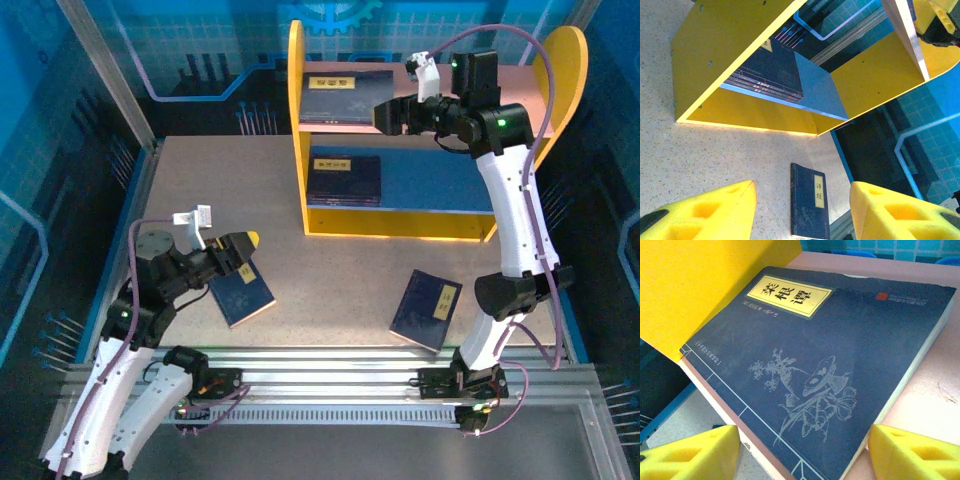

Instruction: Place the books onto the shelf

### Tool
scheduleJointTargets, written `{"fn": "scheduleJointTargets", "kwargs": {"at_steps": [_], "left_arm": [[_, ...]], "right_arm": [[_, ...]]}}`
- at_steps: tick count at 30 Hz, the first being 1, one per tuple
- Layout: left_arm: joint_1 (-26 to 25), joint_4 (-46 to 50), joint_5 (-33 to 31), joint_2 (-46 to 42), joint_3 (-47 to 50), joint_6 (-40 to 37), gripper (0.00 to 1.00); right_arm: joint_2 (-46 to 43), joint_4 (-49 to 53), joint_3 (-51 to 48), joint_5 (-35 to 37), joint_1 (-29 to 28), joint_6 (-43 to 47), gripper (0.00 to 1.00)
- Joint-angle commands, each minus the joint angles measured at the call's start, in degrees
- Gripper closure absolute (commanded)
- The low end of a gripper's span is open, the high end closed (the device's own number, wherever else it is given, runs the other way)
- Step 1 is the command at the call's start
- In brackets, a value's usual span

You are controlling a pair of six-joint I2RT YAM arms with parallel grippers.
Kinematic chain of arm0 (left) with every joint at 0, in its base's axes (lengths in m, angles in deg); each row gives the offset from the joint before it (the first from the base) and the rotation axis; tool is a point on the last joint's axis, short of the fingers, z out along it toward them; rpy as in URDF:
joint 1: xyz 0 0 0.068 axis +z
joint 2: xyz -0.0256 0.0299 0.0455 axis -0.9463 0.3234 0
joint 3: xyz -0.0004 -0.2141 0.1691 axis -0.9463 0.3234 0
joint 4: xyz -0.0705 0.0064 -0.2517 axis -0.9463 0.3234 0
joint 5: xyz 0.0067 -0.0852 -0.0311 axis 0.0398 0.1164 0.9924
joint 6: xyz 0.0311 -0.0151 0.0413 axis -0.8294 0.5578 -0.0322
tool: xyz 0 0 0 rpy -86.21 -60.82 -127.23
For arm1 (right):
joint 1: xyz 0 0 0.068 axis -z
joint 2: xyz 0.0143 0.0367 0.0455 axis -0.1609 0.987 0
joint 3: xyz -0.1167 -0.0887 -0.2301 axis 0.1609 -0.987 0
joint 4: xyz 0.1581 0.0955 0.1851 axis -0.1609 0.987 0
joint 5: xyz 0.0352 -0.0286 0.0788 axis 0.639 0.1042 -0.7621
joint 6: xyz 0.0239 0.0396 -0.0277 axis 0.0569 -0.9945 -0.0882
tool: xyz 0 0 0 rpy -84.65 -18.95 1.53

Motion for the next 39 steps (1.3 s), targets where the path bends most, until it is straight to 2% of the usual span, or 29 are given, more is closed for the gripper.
{"fn": "scheduleJointTargets", "kwargs": {"at_steps": [1,5,9,13,18,20,23,27,35,39], "left_arm": [[0.7,-0.1,0.8,-0.6,-0.8,-0.7,0.47],[0.7,1.7,-0.5,-0.6,-1.2,-1.0,0.47],[0.7,7.2,-4.9,-0.2,-2.1,-0.9,0.44],[0.7,14.7,-10.3,0.9,-2.6,0.6,0.44],[0.7,17.9,-15.2,-0.1,1.7,6.2,0.43],[0.7,18.4,-17.2,-1.0,4.5,8.6,0.43],[0.7,20.4,-20.9,-2.1,8.7,11.6,0.43],[0.7,21.0,-23.7,-2.7,13.7,15.6,0.43],[0.7,21.7,-24.9,-2.5,18.4,20.2,0.43],[0.7,22.9,-23.5,-1.0,18.9,22.7,0.45]], "right_arm": [[0.9,5.1,-0.2,-0.4,-1.0,-0.2,0.3],[-0.3,4.4,-1.0,-0.5,0.6,-1.3,0.3],[-4.4,1.8,-5.4,-1.2,3.0,-2.3,0.29],[-10.3,-1.4,-12.9,-0.9,4.3,-2.6,0.29],[-20.2,-6.7,-26.1,1.6,2.9,-3.8,0.29],[-25.4,-8.5,-31.9,5.7,0.0,-4.1,0.29],[-32.7,-11.3,-41.7,12.5,-7.5,-4.8,0.28],[-38.9,-16.7,-55.3,16.4,-16.2,-9.2,0.3],[-39.3,-32.2,-77.5,24.7,-31.4,-19.3,0.34],[-34.3,-36.4,-81.4,24.7,-35.7,-24.4,0.36]]}}
